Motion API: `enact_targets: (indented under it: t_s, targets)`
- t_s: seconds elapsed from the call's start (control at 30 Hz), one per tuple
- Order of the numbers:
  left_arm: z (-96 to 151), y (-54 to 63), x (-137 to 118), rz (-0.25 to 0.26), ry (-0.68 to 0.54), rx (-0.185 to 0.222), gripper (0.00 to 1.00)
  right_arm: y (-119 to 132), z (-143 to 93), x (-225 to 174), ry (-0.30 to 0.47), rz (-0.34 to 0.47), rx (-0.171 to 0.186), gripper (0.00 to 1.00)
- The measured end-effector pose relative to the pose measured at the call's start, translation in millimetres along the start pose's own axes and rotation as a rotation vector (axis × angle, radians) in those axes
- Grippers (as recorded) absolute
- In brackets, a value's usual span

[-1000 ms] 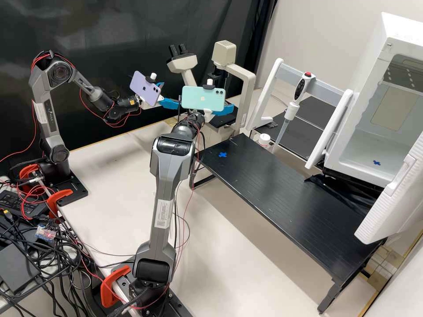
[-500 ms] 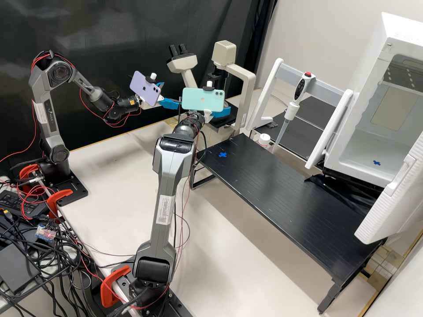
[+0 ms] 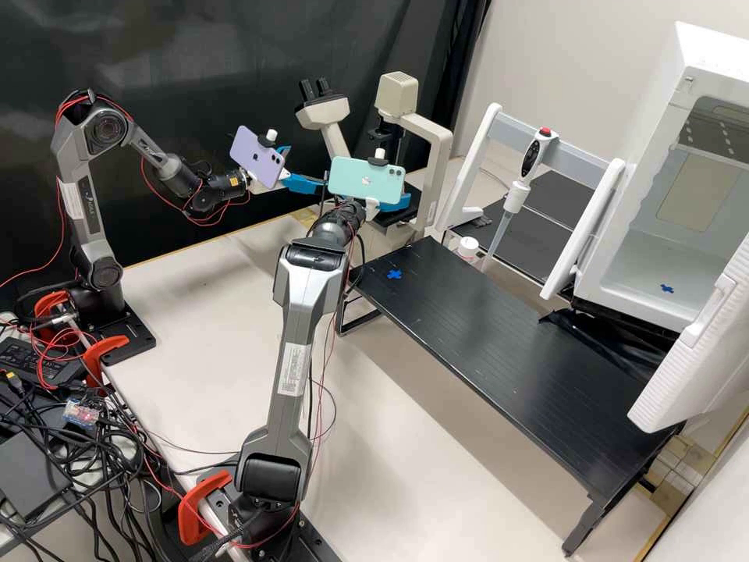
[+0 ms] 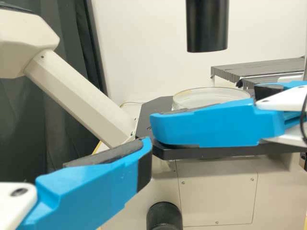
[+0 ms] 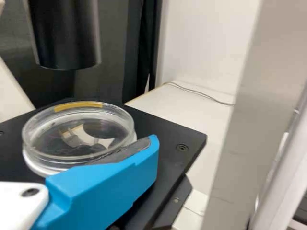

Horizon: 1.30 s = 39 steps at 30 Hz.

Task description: Move the petri dish to the bench

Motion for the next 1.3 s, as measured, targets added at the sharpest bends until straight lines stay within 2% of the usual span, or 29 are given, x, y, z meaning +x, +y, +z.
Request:
enact_targets:
  t_s: [0.03,0.07,0.33,1.3]
  targets:
    - [0,0.0,0,0.0,0.0,0.0,1.0,0,1,0,-0.003,-0.004,0.004,1.0]
    - [0,0.0,0,0.0,0.0,0.0,1.0,0,1,0,-0.004,-0.005,0.005,0.0]
    - [0,0.0,0,0.0,0.0,0.0,1.0,-10,9,5,-0.025,-0.045,0.008,0.0]
    - [0,0.0,0,0.0,0.0,0.0,1.0,-10,15,6,-0.035,-0.048,0.008,0.0]
